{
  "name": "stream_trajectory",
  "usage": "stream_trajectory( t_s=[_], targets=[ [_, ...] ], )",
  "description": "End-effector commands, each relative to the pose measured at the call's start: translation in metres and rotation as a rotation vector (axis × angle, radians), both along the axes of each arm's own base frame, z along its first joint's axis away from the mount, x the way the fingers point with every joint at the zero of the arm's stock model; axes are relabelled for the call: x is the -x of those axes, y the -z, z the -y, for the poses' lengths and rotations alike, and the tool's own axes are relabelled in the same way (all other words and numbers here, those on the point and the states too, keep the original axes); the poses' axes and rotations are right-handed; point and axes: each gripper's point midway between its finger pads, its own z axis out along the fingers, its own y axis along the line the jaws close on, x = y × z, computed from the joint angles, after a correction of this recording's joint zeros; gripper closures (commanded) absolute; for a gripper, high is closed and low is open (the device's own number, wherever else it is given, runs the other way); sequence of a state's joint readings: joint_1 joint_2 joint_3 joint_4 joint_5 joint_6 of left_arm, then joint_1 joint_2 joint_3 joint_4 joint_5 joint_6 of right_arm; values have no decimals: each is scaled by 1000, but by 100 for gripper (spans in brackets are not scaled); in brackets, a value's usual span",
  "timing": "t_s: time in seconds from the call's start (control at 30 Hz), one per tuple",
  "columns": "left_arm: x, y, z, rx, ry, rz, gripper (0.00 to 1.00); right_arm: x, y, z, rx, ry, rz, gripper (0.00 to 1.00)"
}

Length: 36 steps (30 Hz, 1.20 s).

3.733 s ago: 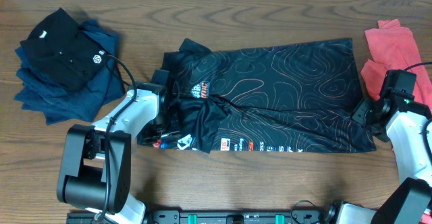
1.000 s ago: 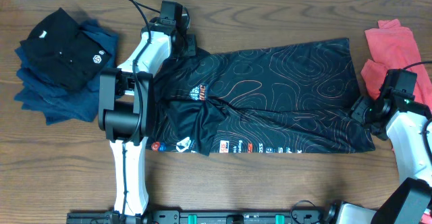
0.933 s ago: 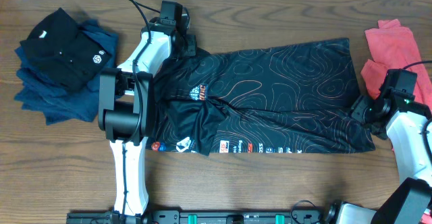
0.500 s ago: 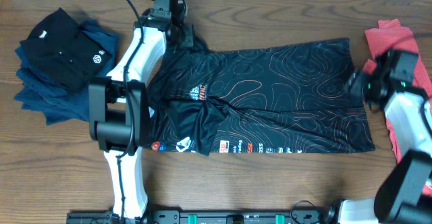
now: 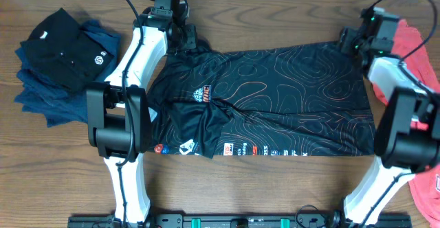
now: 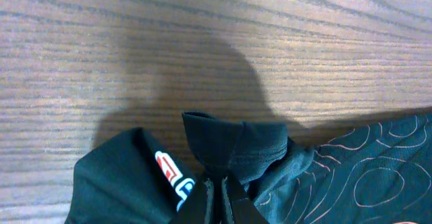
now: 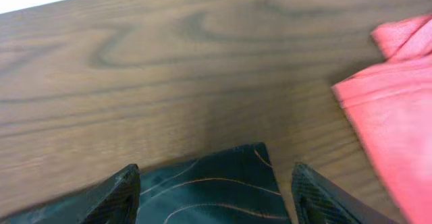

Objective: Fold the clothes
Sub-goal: 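Grasp the far edge with both grippers and fold it toward the near edge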

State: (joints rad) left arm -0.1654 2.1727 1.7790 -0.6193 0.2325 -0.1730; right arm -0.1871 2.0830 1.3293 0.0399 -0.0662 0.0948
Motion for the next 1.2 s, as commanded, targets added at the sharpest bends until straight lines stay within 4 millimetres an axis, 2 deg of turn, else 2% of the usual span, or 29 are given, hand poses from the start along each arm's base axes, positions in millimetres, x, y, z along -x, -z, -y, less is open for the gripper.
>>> stream_trajectory(
  t_s=[0.0, 0.17, 0.4, 0.47, 0.53, 0.57, 0.6, 0.67, 0.7, 0.9, 1.0, 1.17],
  targets=[
    [-1, -6, -3, -3, -15, 8, 94, -6, 20, 1, 6, 7, -9, 30],
    [-1, -6, -3, -3, -14, 7, 94, -11, 43, 1, 6, 5, -7, 30],
    [3, -4, -4, -6, -14, -14, 94, -13, 57, 0, -2, -2, -11, 30],
    [4, -4, -4, -7, -14, -15, 94, -12, 61, 0, -3, -2, -15, 33],
    [4, -4, -4, -7, -14, -15, 94, -12, 64, 0, -7, 1, -20, 44],
    [4, -4, -4, -7, -14, -15, 94, -12, 64, 1, -14, 14, -20, 59],
    [4, -4, -4, -7, -14, -18, 94, -11, 65, 3, -19, 42, -22, 78],
    [5, -3, -4, -8, -14, -23, 94, -11, 64, 7, -29, 74, -20, 96],
    [7, -2, -5, -10, -14, -29, 94, -11, 64, 7, -34, 80, -18, 99],
    [13, -4, -7, -13, -17, -49, 94, -10, 62, 9, -53, 117, -15, 99],
    [11, -19, -8, -8, -20, -18, 94, -8, 55, 11, -52, 122, -21, 99],
    [15, -46, -13, -2, -27, 19, 94, 4, 27, 25, -2, 185, -43, 99]
  ],
)
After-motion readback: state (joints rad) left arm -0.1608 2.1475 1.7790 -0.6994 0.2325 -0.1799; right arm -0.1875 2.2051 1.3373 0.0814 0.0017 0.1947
